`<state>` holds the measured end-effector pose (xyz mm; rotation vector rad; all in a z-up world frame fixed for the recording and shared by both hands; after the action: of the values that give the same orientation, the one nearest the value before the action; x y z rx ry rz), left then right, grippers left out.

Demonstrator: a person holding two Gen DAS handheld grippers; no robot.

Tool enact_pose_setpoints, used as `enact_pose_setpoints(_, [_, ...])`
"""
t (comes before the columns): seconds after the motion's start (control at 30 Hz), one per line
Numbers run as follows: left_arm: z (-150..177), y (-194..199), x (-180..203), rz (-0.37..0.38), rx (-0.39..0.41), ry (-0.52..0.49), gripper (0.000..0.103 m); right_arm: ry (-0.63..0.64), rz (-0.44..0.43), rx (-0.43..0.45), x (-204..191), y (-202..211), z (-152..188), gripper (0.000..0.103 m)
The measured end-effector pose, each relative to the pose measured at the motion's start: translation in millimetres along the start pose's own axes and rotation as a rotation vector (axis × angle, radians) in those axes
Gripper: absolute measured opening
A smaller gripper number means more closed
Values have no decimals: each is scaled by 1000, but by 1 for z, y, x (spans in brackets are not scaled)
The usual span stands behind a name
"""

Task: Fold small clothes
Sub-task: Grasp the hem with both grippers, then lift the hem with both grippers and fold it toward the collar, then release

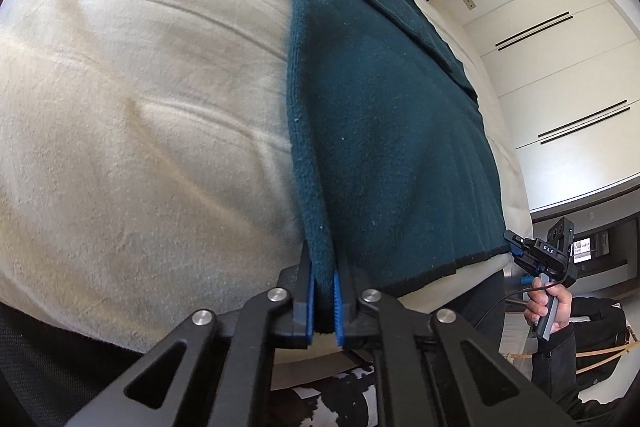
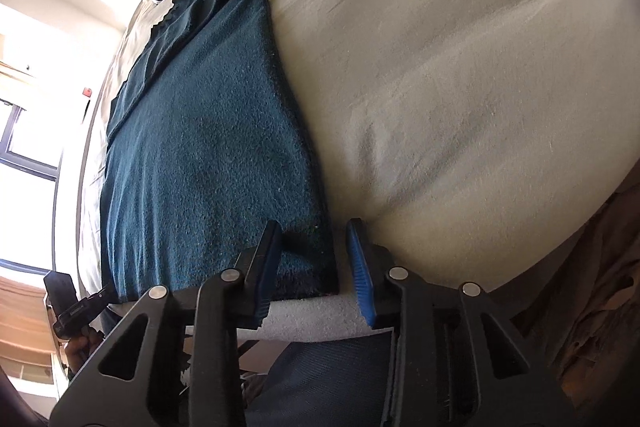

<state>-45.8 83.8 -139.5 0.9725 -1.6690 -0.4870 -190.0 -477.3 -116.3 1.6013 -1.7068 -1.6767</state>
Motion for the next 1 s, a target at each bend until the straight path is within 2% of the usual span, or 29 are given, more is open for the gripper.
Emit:
enact_pose_setpoints(0.07, [1, 1, 1, 1, 1, -4, 8, -14, -15, -9, 2, 0, 1, 11])
enact_pose_setpoints(0.13, [1, 2, 4, 10, 3, -9, 7, -12, -27, -7, 1, 1, 3, 8])
enact_pose_setpoints(0.23, [0, 8, 6, 51, 13, 3, 7, -4, -50, 10, -5, 6, 5, 7])
enact_pose_setpoints(0.37, [-11, 26, 13, 163, 66, 49, 7, -36, -124, 60, -13, 19, -1, 7])
enact_pose_setpoints(0.53, [-34, 49, 21, 302, 147, 120, 7, -54, -233, 131, -34, 38, -21, 6])
enact_pose_setpoints(0.67, [-53, 59, 21, 390, 197, 186, 6, -73, -284, 164, -48, 41, -41, 6])
enact_pose_setpoints(0.8, [-73, 64, 25, 445, 237, 233, 7, -91, -317, 202, -60, 42, -65, 6])
enact_pose_setpoints(1.0, [-107, 68, 27, 488, 288, 267, 6, -71, -333, 242, -83, 40, -100, 6])
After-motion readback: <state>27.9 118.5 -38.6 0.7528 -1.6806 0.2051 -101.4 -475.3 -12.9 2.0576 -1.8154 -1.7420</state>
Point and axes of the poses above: each gripper's, at about its wrist camera, not at the fingertips, and y roughly against the way its jaws point, x to its right, z to its underside, the point moved 4 cm from there along -y, roughly the way its jaws point, and after that the axes turned 6 degrees about x, right-handed, at the moved point
